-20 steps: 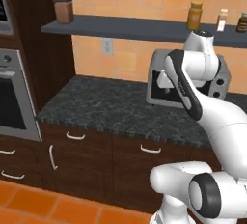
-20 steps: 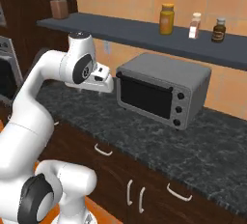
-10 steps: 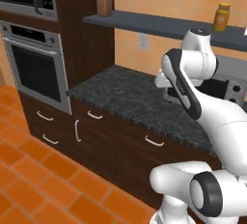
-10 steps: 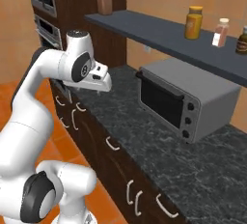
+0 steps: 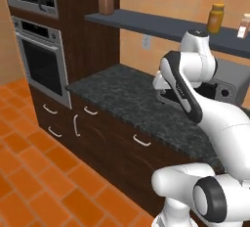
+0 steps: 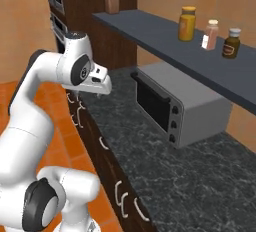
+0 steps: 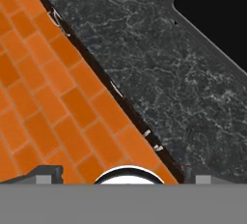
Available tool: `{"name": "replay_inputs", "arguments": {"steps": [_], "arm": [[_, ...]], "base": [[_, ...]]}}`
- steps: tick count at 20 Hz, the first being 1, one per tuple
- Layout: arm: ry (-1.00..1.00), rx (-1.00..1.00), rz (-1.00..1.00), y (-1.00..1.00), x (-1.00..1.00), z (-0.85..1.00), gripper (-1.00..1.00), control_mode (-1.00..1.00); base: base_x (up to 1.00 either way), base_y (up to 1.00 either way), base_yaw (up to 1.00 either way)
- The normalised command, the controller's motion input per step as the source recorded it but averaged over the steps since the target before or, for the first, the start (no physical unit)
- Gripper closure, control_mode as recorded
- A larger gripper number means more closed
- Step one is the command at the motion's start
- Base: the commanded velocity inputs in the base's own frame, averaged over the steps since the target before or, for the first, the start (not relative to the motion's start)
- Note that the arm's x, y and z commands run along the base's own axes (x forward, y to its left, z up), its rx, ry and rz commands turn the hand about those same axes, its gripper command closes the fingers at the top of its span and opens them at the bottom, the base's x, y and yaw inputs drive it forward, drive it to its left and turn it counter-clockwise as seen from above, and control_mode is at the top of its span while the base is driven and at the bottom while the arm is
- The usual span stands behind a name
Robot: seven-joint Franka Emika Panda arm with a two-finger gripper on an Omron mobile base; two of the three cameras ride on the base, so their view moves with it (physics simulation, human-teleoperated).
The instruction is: Take a straw from the drawer in front and place it inside the glass cup on the dining counter.
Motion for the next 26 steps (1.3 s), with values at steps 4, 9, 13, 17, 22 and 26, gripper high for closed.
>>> {"name": "replay_inputs", "arguments": {"steps": [4,9,13,17,22,26], "arm": [[0.0,0.0,0.0,0.0,0.0,0.0,-1.0,1.0],[-0.01,-0.03,0.26,0.22,0.04,0.0,-1.0,-1.0],[-0.06,-0.28,0.03,0.95,-0.01,-0.04,-1.0,-1.0],[-0.04,-0.4,0.0,0.87,0.0,-0.45,-1.0,-1.0],[0.0,-0.39,0.0,0.63,0.12,-0.87,-1.0,-1.0],[0.0,-0.36,0.0,0.47,0.08,-0.94,-1.0,-1.0]], "base": [[0.31,-0.65,0.33],[0.0,0.0,0.0],[0.0,0.0,0.0],[0.0,0.0,0.0],[0.0,0.0,0.0],[0.0,0.0,0.0]]}}
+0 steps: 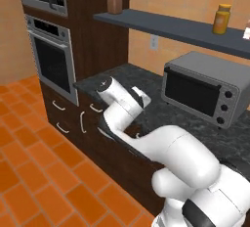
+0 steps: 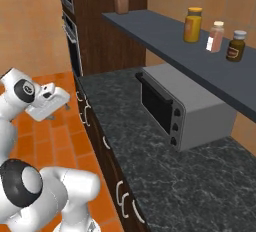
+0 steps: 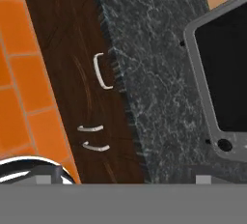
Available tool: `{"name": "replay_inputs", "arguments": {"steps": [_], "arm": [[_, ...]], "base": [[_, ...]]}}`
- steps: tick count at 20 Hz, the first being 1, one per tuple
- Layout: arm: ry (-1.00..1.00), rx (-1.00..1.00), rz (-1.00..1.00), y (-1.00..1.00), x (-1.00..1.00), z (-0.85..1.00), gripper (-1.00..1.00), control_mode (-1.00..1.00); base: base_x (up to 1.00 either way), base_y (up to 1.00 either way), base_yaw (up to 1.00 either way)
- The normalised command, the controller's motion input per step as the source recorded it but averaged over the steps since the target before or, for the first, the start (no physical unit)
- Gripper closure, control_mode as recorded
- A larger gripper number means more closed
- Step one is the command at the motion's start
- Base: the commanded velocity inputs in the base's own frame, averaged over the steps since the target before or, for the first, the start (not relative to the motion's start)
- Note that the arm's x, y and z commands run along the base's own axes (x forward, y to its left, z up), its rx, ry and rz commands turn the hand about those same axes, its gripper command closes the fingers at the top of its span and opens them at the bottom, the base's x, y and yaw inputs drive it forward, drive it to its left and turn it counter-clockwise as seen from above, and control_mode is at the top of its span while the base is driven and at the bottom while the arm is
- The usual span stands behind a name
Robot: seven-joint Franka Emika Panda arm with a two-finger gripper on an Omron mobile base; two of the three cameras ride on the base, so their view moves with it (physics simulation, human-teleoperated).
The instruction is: Take a straw from the drawer in front and place it inside the glass cup on the dining counter.
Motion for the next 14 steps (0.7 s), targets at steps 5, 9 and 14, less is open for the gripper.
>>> {"name": "replay_inputs", "arguments": {"steps": [5,9,14], "arm": [[0.0,-0.35,0.0,0.19,0.02,-0.84,-1.0,-1.0],[0.0,-0.3,0.0,0.0,0.06,-0.73,-1.0,-1.0],[0.0,-0.26,0.0,-0.09,0.14,-0.67,-1.0,-1.0]], "base": [[0.0,0.0,0.0],[0.0,0.0,0.0],[0.0,0.0,0.0]]}}
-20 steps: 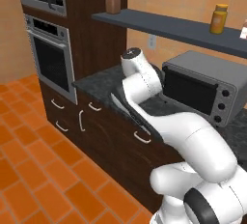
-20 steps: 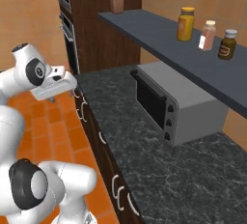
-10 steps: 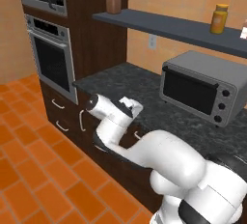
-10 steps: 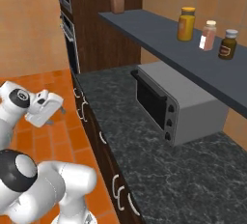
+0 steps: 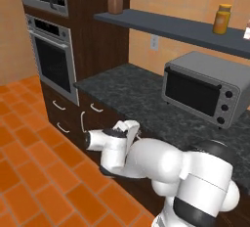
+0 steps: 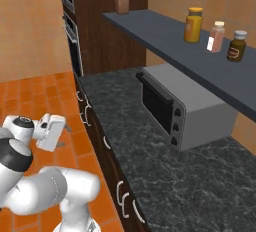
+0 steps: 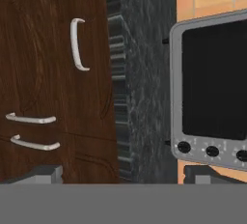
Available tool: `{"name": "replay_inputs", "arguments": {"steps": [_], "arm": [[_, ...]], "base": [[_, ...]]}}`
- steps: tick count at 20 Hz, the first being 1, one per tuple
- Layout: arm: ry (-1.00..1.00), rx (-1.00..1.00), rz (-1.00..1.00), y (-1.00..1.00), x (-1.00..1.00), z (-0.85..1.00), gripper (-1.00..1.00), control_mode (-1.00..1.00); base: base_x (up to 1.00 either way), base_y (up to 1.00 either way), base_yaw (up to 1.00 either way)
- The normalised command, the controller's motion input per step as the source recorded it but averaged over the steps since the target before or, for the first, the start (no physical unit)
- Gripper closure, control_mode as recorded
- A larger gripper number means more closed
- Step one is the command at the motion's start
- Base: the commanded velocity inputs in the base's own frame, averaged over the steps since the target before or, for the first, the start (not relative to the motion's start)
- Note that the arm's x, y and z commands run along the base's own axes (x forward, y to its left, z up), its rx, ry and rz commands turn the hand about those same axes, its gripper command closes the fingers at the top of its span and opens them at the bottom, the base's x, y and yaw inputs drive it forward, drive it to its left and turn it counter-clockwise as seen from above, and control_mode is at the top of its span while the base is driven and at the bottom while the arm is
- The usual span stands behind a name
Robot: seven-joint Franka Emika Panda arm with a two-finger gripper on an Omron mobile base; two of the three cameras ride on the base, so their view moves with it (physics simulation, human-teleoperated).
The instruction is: Take a straw from the drawer in front and place it inside the glass cup on the dining counter.
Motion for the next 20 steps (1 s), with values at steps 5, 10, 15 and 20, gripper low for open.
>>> {"name": "replay_inputs", "arguments": {"steps": [5,10,15,20], "arm": [[0.0,-0.19,-0.01,-0.29,0.23,-0.5,-1.0,-1.0],[-0.09,-0.12,-0.01,-0.38,0.25,-0.4,-1.0,-1.0],[-0.14,-0.1,0.0,-0.26,0.33,-0.35,-1.0,-1.0],[-0.1,-0.04,-0.02,-0.15,0.41,-0.3,-1.0,-1.0]], "base": [[0.0,0.0,0.0],[0.0,0.0,0.0],[0.0,0.0,0.0],[0.0,0.0,0.0]]}}
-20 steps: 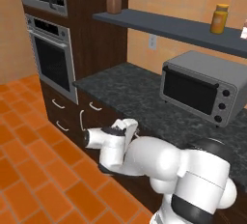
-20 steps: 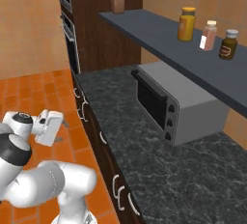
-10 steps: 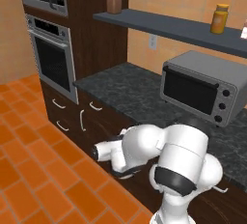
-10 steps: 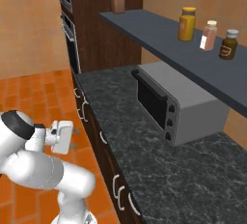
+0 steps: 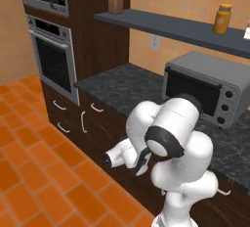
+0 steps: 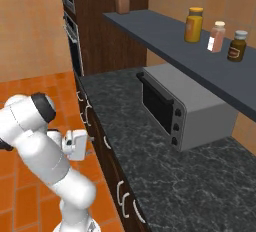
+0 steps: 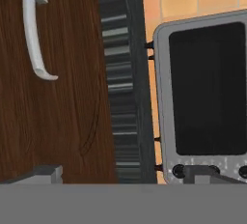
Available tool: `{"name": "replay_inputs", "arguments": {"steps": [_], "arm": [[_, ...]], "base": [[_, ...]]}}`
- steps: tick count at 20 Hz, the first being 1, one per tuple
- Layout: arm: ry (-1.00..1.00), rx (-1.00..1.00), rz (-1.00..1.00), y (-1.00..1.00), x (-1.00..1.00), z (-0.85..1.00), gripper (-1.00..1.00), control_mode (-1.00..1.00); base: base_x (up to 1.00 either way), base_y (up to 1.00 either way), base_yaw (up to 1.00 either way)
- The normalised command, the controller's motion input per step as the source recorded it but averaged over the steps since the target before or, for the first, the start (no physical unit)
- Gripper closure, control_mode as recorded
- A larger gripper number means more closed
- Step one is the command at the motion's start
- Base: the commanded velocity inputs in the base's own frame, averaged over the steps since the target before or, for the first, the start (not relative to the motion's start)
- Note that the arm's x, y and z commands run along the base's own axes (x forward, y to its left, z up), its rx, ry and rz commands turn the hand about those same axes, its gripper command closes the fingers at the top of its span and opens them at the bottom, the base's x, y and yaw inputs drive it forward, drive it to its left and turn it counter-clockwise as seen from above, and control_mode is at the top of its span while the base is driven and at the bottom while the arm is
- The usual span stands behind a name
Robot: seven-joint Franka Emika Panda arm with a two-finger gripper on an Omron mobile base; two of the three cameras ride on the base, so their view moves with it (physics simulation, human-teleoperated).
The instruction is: Take a straw from the drawer in front and place it inside the glass cup on the dining counter.
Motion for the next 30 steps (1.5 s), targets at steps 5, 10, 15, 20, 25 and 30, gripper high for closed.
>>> {"name": "replay_inputs", "arguments": {"steps": [5,10,15,20,25,30], "arm": [[-0.08,-0.05,-0.03,-0.02,0.39,-0.28,-1.0,-1.0],[-0.06,-0.07,-0.04,-0.01,0.34,-0.32,-1.0,-1.0],[-0.05,-0.08,-0.05,-0.1,0.37,-0.28,-1.0,-1.0],[-0.09,-0.05,-0.04,-0.18,0.36,-0.07,-1.0,-1.0],[-0.05,0.0,0.0,-0.2,0.45,0.0,-1.0,-1.0],[0.0,0.0,0.0,-0.21,0.58,-0.01,-1.0,-1.0]], "base": [[0.0,0.0,0.0],[0.0,0.0,0.0],[0.0,0.0,0.0],[0.0,0.0,0.0],[0.0,0.0,0.0],[0.0,0.0,0.0]]}}
